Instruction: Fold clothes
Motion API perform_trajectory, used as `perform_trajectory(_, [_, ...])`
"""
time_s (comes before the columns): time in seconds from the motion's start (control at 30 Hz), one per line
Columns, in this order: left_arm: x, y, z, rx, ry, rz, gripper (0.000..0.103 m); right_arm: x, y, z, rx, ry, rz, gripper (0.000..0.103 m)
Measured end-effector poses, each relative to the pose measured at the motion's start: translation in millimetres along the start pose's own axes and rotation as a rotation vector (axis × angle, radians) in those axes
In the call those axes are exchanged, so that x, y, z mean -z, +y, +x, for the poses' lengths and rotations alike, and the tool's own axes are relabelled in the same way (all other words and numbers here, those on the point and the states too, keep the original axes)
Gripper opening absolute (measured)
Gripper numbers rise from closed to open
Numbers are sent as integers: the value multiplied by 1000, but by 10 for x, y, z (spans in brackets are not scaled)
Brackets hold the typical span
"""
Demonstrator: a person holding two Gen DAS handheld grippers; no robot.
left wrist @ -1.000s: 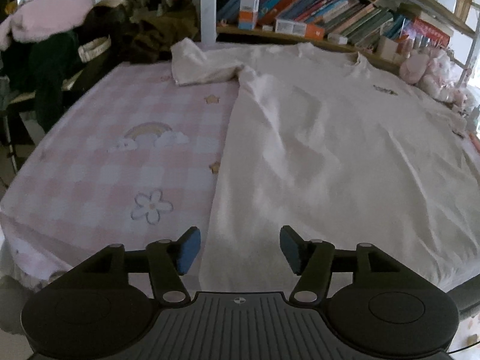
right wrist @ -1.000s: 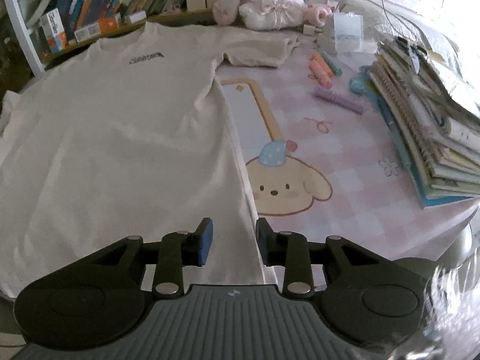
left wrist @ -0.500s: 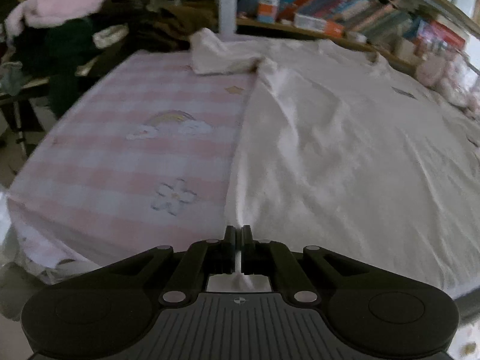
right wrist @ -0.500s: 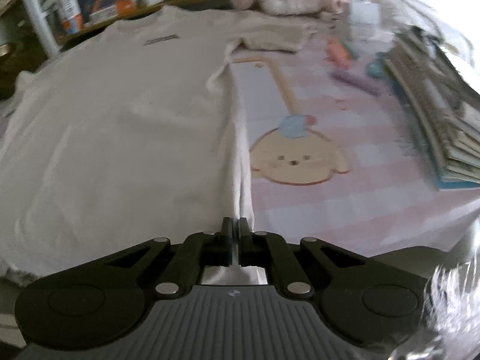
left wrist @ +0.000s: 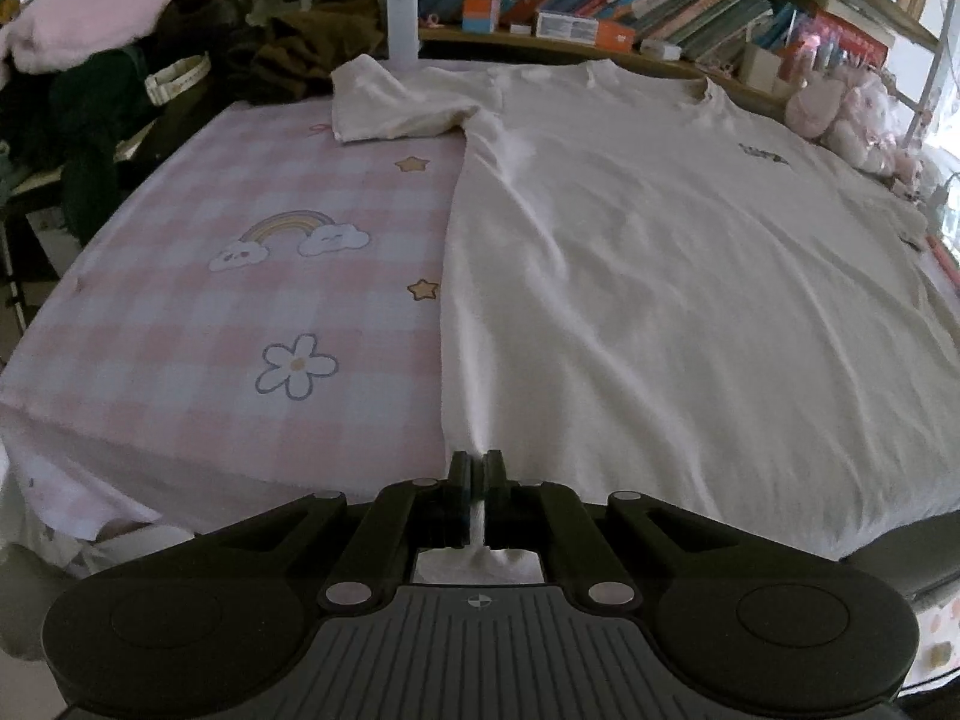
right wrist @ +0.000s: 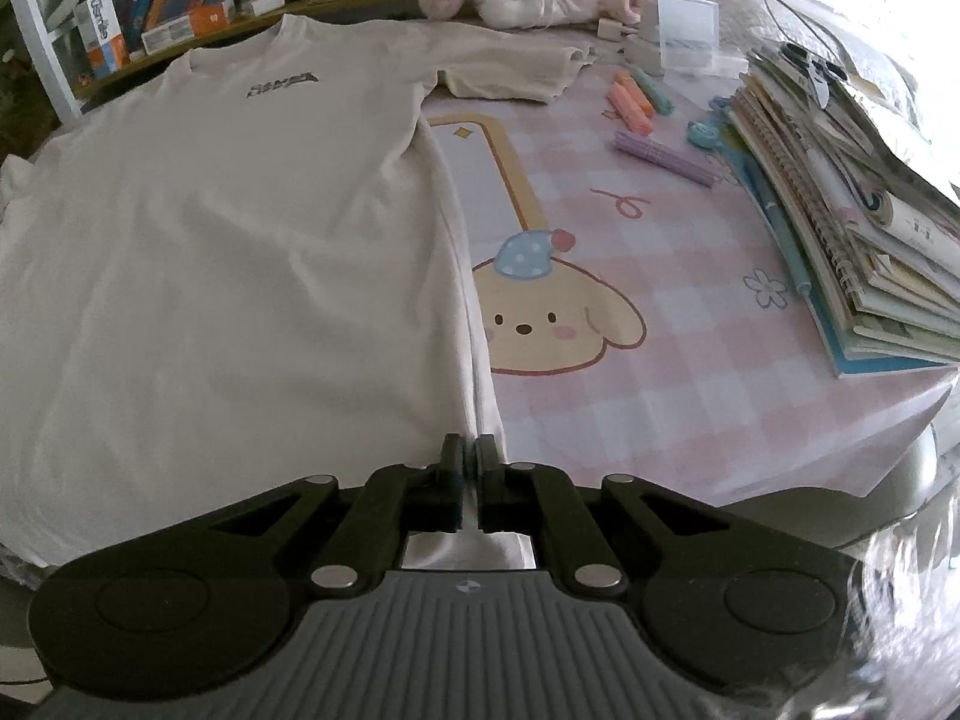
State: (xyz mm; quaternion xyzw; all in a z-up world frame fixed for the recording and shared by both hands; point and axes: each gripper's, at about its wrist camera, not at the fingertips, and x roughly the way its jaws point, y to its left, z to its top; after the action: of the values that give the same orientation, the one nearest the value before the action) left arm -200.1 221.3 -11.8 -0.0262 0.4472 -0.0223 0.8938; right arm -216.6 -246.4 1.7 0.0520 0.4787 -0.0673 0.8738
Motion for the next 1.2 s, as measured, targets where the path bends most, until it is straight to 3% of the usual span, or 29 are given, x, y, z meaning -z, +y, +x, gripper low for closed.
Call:
perform_trajectory(0.03, [-23,12,1,9,-1,-1,12,-5,2,-6,1,1,8,17])
perform_trajectory(0.13, [-107,-18,-5,22,-35,6,17,-15,20,-49,-1,-12,26,26])
perform_trajectory(0.2, [-163,-45,-8,28,-62,11,34,-25,61,-84,0,-28,31,32])
perform_trajectory(0.37, [-283,-143,9,50,-112,26,53,-67,213,-133,-8,-66,40,44])
perform_trajectory(0.5, [-341,-277,68,79,-119,47,64,-74,376,-147,-13,-88,55,53])
perform_trajectory(0.73, [-383,-458,81,63,-125,146,73,-76,746,-354,-24,-197,22,74])
perform_trajectory(0.9, [-408,-481,52,82,-138,176,84,-63,929,-405,-21,-230,44,76])
perform_trajectory(1.2, [-387,-535,108,152,-130,194,87,49,1224,-444,24,-234,19,78])
